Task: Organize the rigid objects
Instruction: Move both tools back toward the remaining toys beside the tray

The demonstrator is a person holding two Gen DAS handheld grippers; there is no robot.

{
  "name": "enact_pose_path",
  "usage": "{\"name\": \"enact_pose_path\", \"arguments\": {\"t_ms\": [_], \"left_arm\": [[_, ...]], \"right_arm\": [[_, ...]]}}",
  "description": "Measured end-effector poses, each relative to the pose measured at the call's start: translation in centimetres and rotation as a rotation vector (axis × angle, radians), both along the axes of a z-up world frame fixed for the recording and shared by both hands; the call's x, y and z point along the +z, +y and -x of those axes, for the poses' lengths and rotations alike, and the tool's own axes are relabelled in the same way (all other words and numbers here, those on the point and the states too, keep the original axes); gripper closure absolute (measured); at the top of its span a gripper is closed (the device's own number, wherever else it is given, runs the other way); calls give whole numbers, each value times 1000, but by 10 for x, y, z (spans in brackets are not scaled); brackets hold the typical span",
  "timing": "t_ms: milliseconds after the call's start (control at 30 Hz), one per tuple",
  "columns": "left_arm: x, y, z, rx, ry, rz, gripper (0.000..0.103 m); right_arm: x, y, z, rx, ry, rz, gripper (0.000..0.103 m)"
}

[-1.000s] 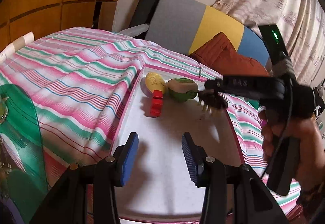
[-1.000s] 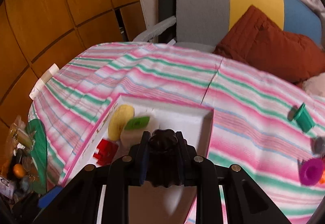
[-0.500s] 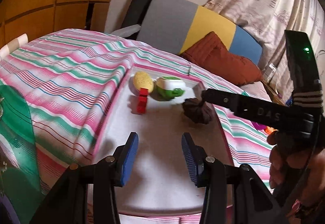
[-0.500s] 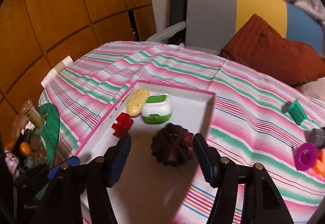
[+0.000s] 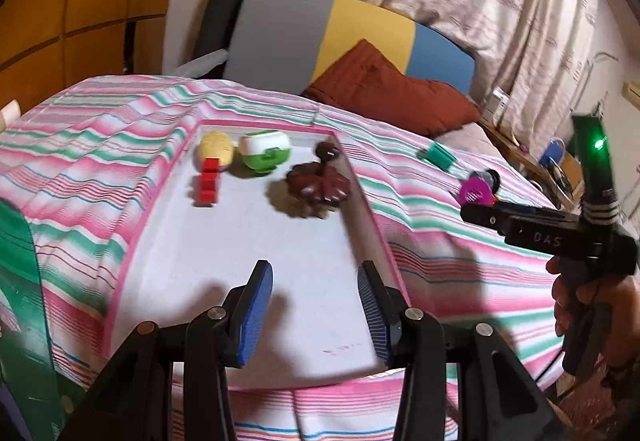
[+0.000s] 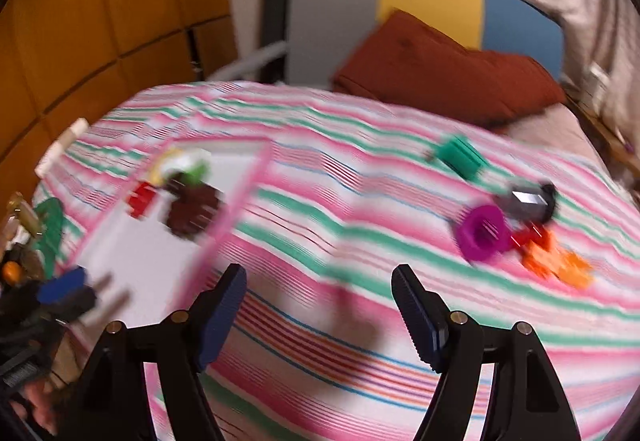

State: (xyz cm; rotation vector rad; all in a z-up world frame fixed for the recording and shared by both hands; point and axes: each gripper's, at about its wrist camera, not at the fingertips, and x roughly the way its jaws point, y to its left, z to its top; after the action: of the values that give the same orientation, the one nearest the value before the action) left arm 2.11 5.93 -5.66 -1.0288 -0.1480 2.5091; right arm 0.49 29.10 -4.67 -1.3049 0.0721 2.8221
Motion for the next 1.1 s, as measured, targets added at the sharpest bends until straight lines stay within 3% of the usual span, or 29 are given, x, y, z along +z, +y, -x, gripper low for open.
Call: {"name": "enact_pose_path", "arguments": {"t_ms": [200, 333, 467, 567, 700, 900, 1100], "left_arm": [[-1, 19, -9, -75, -9, 13, 58], [-1, 35, -14, -123, -11, 36, 58], [2, 53, -22, -168, 6, 58, 58], [3, 65, -27, -200, 13, 67, 58], [4, 79, -29, -229, 21, 89, 58], [8, 98, -27, -248, 5, 66, 58], [8, 113, -31, -276, 13, 88, 58]], "right_arm": [[-26, 62, -24, -132, -89, 22, 27], [-32, 100, -35, -178, -118, -26, 27], [-30, 136, -42, -246, -92, -51, 27], [-28, 166, -47, -333, -43, -14, 27], [-25, 204, -50, -444, 13, 53, 19], [-23, 234, -41, -483, 85, 102, 14], [-37, 249, -22, -475, 72, 184, 14]]}}
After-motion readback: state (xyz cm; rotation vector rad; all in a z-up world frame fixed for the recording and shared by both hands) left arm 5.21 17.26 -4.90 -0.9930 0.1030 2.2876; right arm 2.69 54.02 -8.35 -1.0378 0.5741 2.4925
